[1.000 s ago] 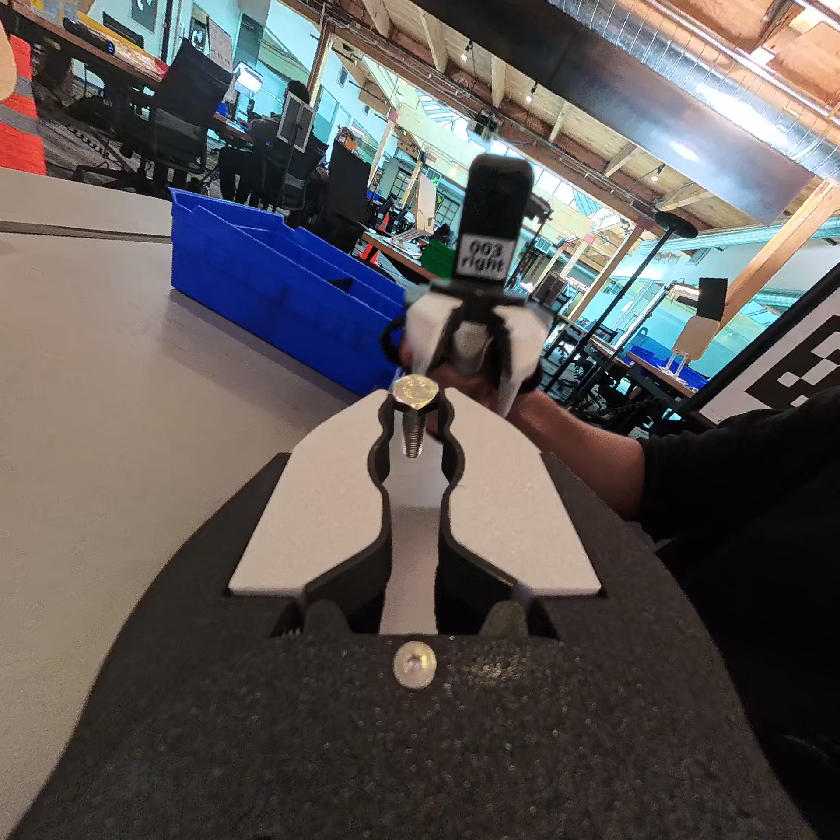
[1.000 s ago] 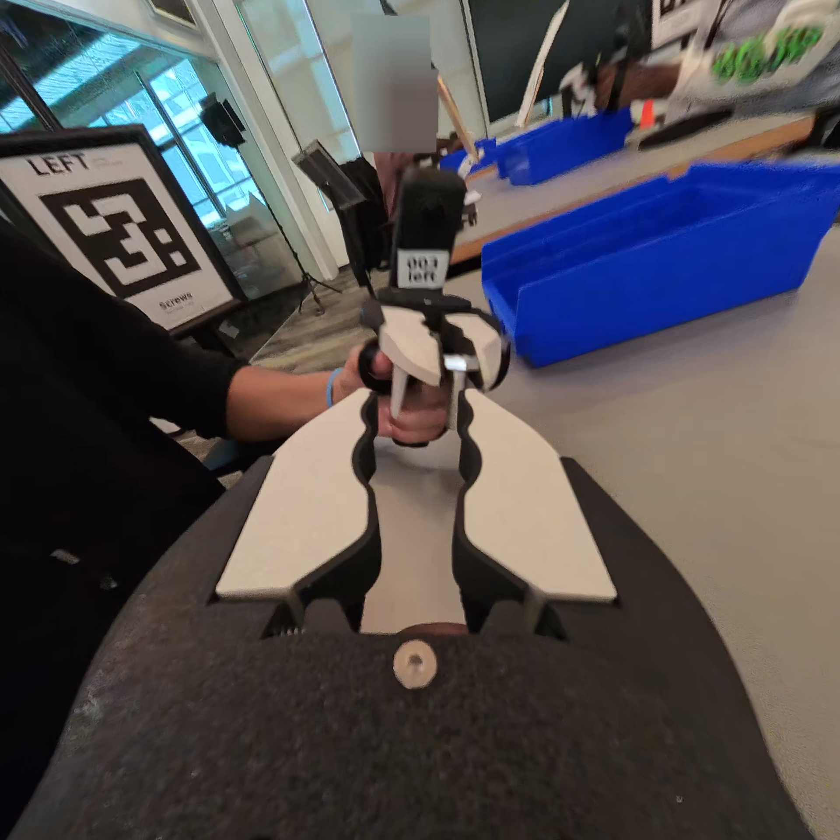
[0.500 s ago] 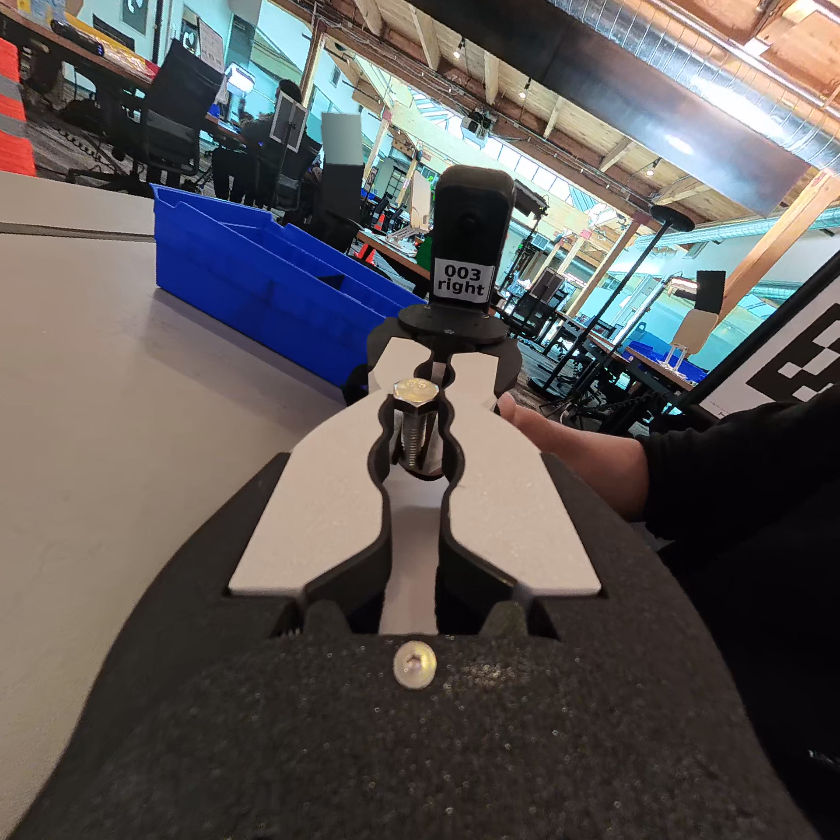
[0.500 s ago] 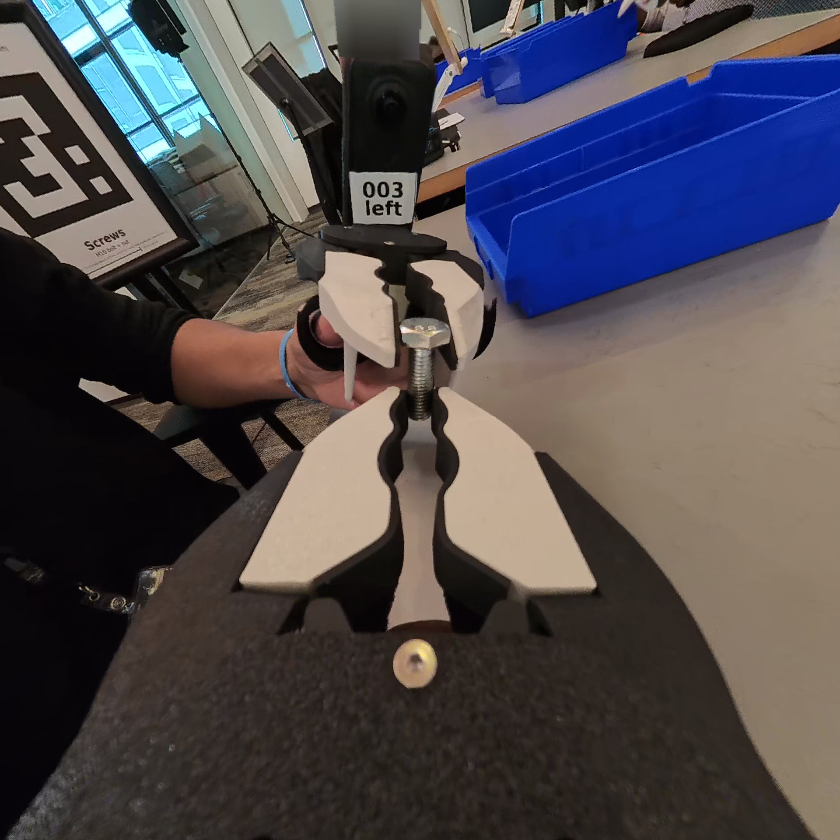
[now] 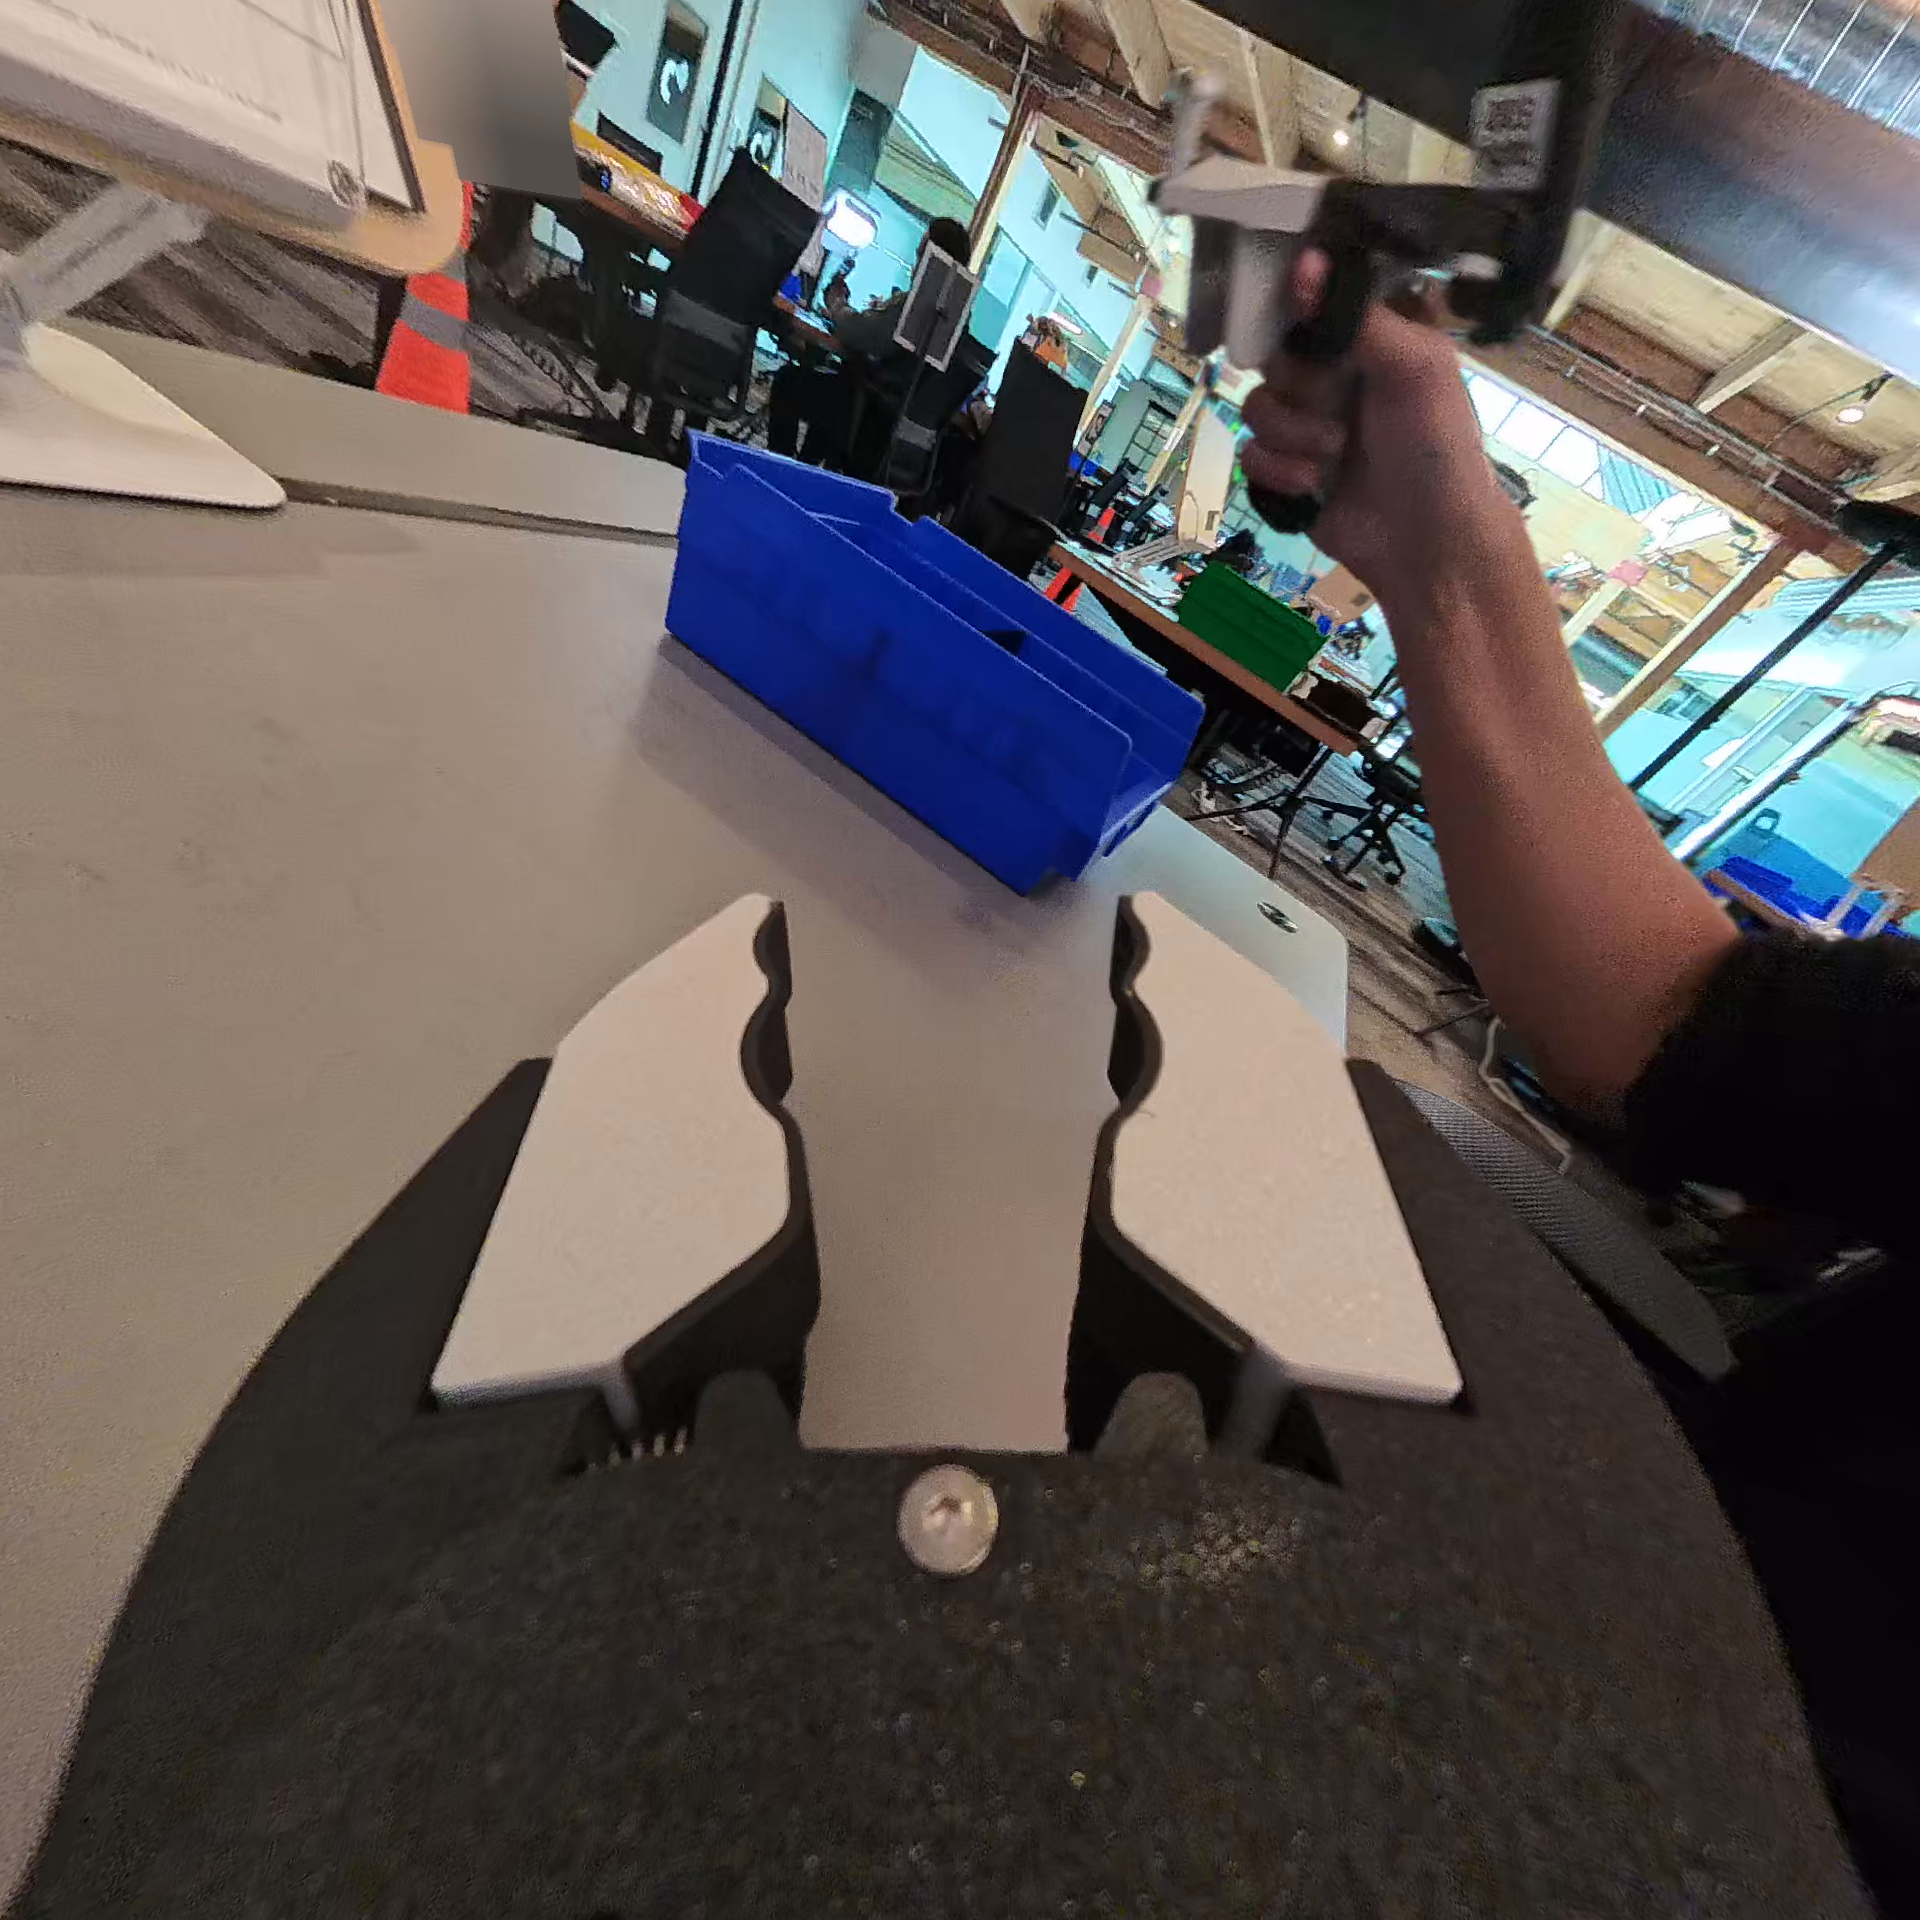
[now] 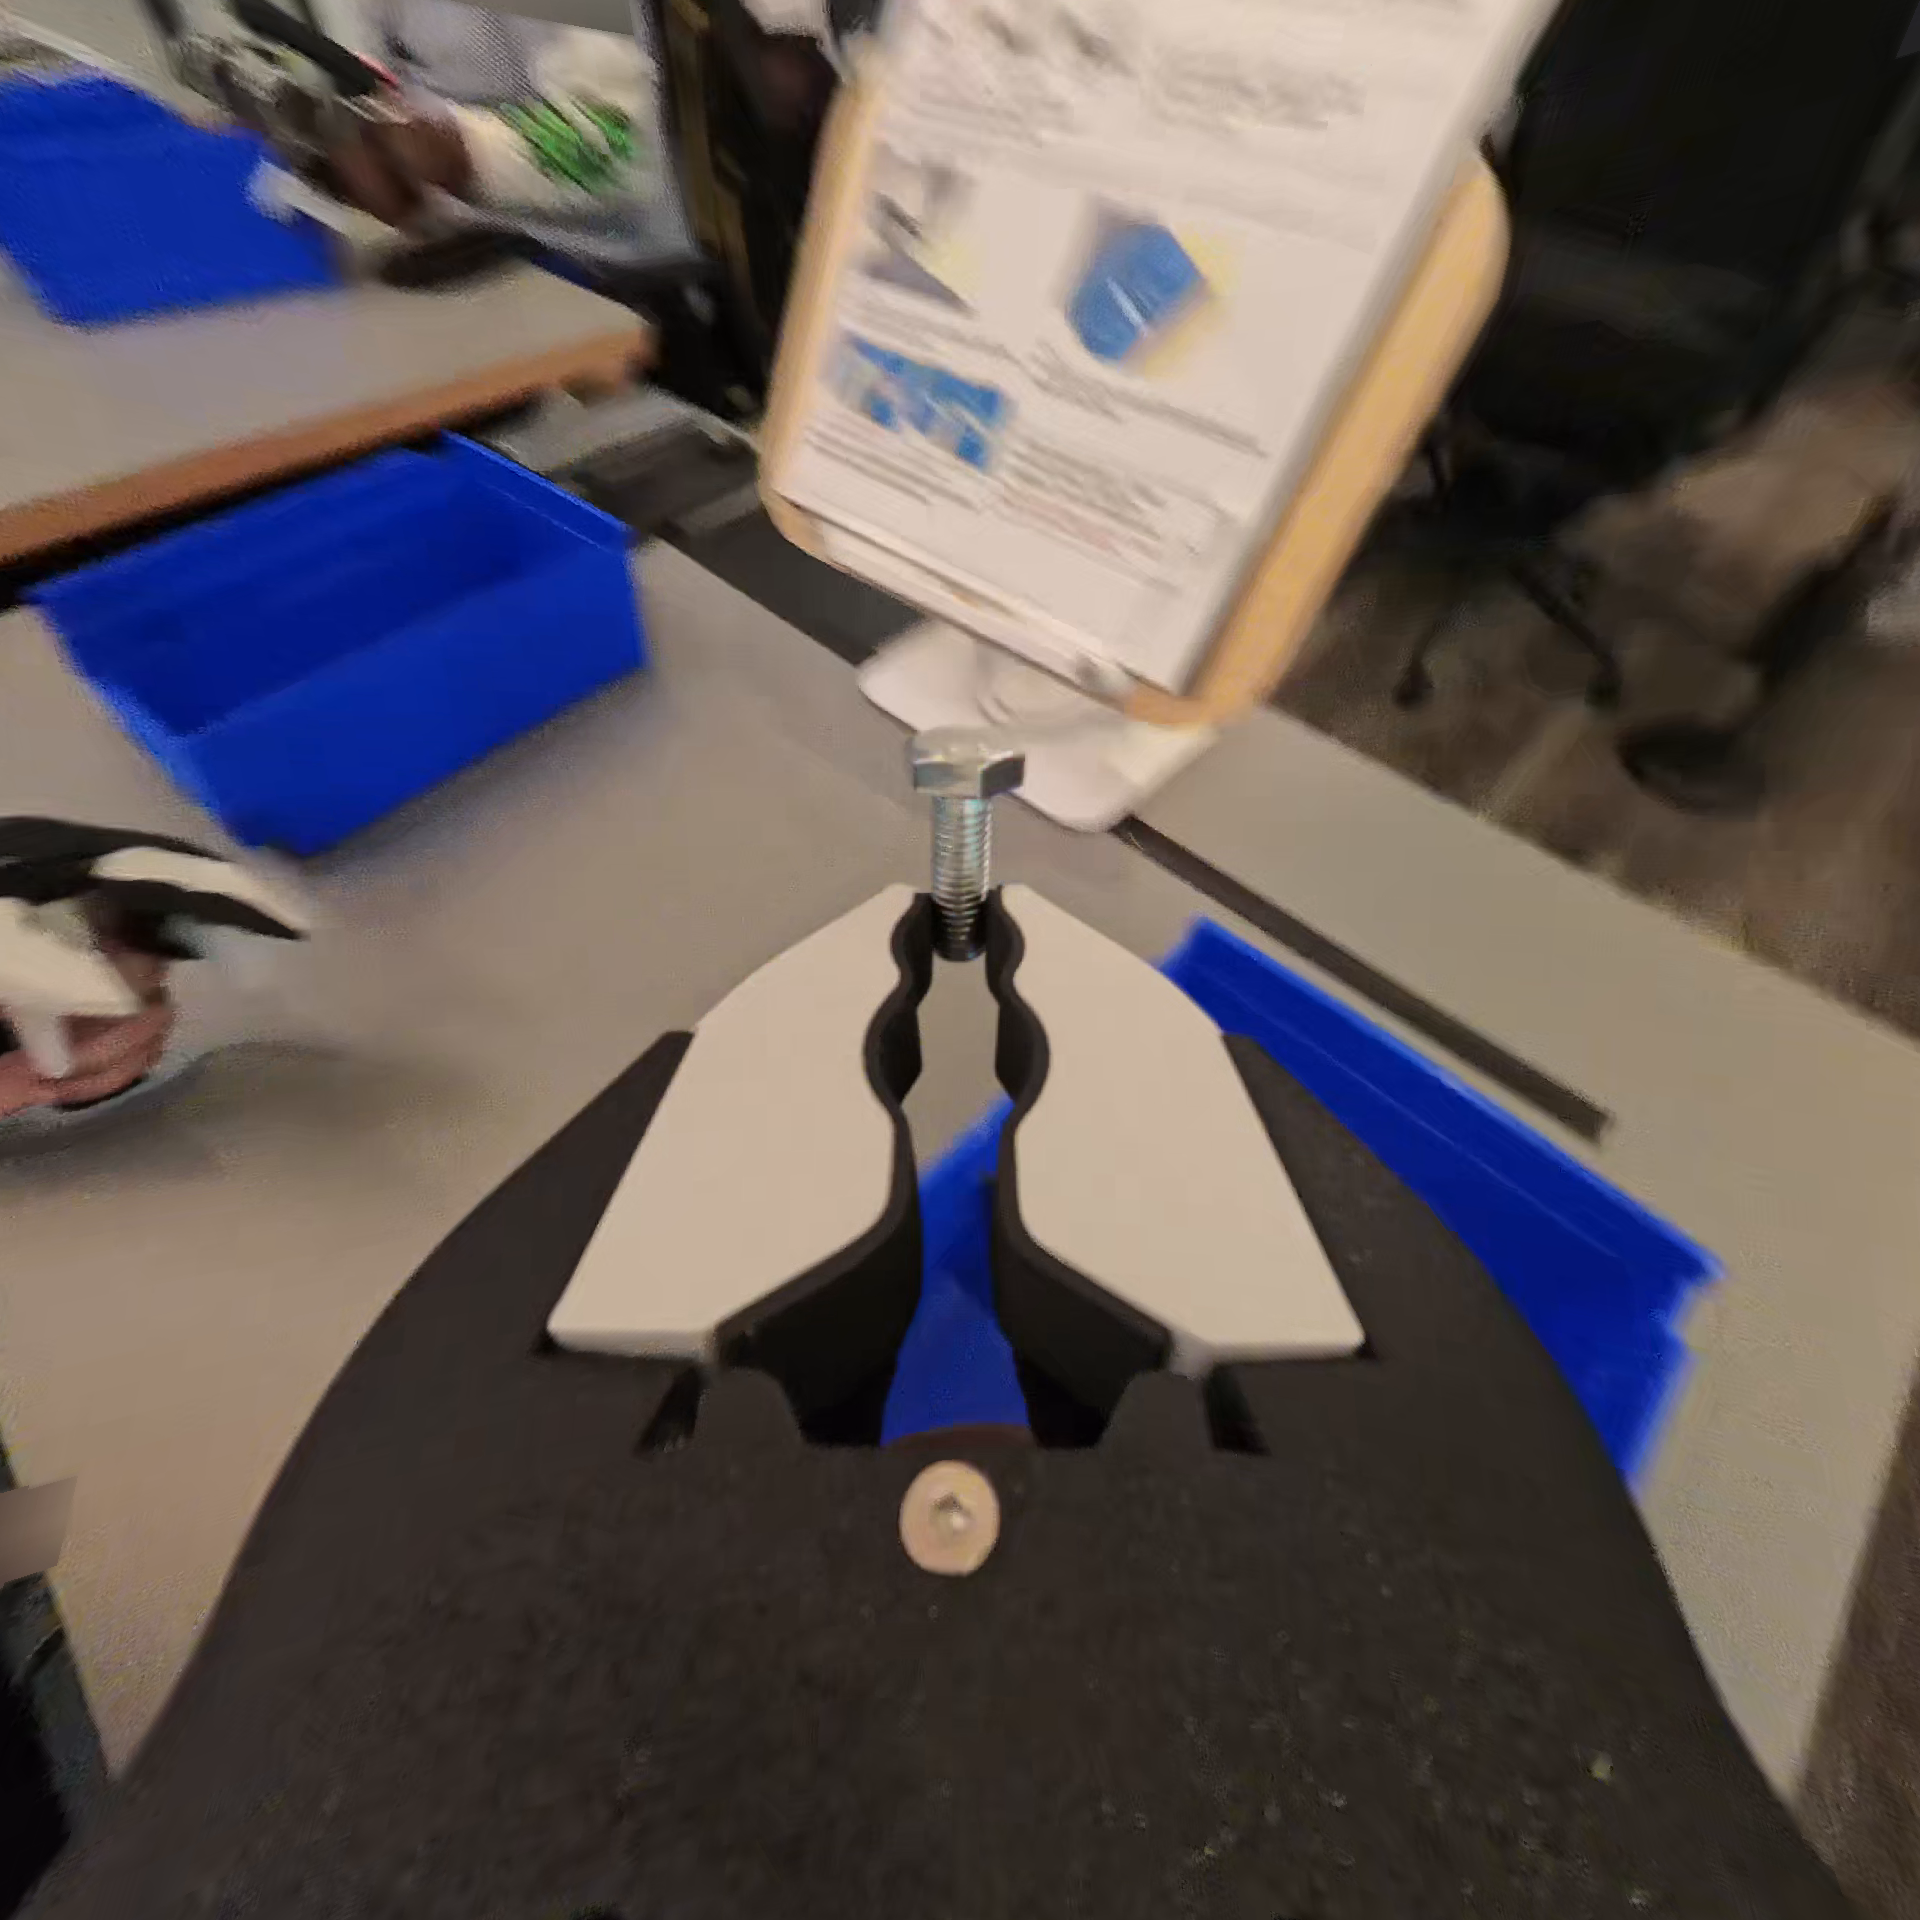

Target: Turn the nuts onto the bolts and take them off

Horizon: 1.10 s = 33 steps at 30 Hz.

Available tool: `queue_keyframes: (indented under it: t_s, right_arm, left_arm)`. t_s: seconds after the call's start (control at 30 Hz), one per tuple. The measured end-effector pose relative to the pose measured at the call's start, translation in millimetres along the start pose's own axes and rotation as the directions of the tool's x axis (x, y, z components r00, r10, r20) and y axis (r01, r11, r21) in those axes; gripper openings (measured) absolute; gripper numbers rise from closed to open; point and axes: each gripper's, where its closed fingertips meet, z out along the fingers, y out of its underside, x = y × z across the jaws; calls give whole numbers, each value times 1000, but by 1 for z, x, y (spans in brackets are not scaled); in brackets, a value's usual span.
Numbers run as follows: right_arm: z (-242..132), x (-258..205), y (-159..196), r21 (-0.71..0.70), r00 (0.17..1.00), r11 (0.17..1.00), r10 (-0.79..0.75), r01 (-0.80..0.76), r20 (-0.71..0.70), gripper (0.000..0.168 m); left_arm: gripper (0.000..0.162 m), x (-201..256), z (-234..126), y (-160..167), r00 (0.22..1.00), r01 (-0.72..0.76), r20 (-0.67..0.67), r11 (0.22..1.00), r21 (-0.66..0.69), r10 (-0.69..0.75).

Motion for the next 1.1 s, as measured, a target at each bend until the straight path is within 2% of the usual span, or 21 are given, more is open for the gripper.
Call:
queue_keyframes:
  t_s: [0.1, 0.13, 0.2, 0.27, 0.33, 0.4, 0.5, 0.67, 0.83, 0.93, 1.0, 1.07, 1.1]
  right_arm:
    - [22, 71, 47, -270, 984, 947, 158, -176, -88, 10]
    - [32, 90, 73, -381, 973, 897, 183, -223, -139, 9]
    - [52, 102, 126, -586, 957, 757, 244, -288, -155, 10]
    - [68, 100, 171, -742, 965, 621, 219, -253, -146, 10]
    - [82, 95, 200, -831, 973, 515, 190, -210, -127, 10]
    - [98, 88, 216, -863, 969, 461, 223, -204, -110, 11]
    - [106, 92, 228, -894, 973, 403, 195, -197, -126, 10]
    - [109, 92, 236, -908, 978, 379, 175, -176, -117, 10]
    - [112, 91, 237, -897, 977, 404, 180, -177, -111, 10]
    - [110, 90, 227, -870, 971, 452, 210, -196, -110, 23]
    - [102, 94, 202, -812, 971, 541, 200, -219, -129, 25]
    - [89, 89, 153, -678, 972, 697, 189, -234, -141, 24]
    - [81, 78, 121, -565, 975, 794, 178, -223, -134, 26]
  left_arm:
    - [57, 2, 3, -1, 999, 39, -31, 999, 10, -38]
    - [57, 2, 4, -1, 999, 42, -33, 999, 10, -41]
    - [56, 1, 6, 2, 999, 39, -34, 999, -8, -39]
    - [55, 2, 7, 2, 999, 36, -38, 999, -11, -37]
    - [55, 4, 7, 2, 998, 34, -44, 999, -11, -34]
    - [55, 5, 8, 4, 998, 34, -48, 999, -19, -35]
    - [55, 5, 8, 6, 998, 34, -47, 999, -25, -35]
    - [55, 4, 7, 9, 1000, -18, -15, 999, -49, 17]
    - [56, 5, 9, 13, 999, -30, -15, 997, -69, 29]
    - [56, 7, 10, 14, 999, -43, -14, 996, -75, 42]
    - [56, 7, 10, 15, 998, -56, -7, 995, -81, 55]
    - [56, 6, 10, 15, 998, -68, 6, 994, -81, 68]
    - [56, 6, 10, 15, 997, -71, 12, 994, -81, 73]
